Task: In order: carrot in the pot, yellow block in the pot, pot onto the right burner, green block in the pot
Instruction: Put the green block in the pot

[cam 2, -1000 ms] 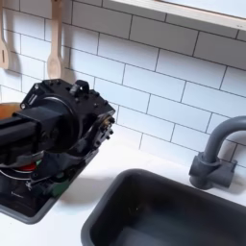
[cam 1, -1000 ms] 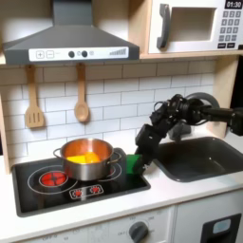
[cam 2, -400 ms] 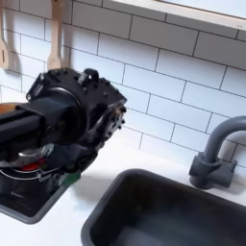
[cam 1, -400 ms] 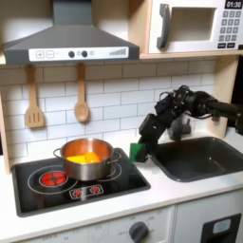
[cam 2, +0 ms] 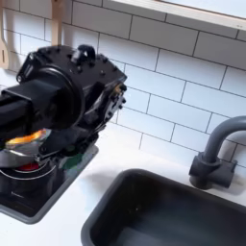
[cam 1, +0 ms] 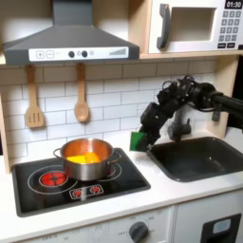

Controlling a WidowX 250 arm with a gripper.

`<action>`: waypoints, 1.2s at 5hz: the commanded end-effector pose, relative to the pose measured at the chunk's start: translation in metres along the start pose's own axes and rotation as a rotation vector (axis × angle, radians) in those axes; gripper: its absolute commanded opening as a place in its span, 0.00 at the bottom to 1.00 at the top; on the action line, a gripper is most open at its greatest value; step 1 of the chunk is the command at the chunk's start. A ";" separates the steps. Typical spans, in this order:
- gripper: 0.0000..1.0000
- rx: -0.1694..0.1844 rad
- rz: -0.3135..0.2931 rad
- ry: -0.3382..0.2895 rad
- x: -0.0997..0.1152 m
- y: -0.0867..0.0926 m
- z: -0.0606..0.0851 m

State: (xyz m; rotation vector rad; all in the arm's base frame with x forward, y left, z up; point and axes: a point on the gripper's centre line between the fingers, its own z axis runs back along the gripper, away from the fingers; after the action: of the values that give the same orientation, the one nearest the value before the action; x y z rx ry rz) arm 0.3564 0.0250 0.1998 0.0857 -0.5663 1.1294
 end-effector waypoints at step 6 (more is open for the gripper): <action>0.00 0.126 0.174 -0.058 0.124 0.016 -0.057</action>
State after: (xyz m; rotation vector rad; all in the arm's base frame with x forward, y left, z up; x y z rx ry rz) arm 0.4009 0.1513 0.2053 0.1671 -0.5578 1.3403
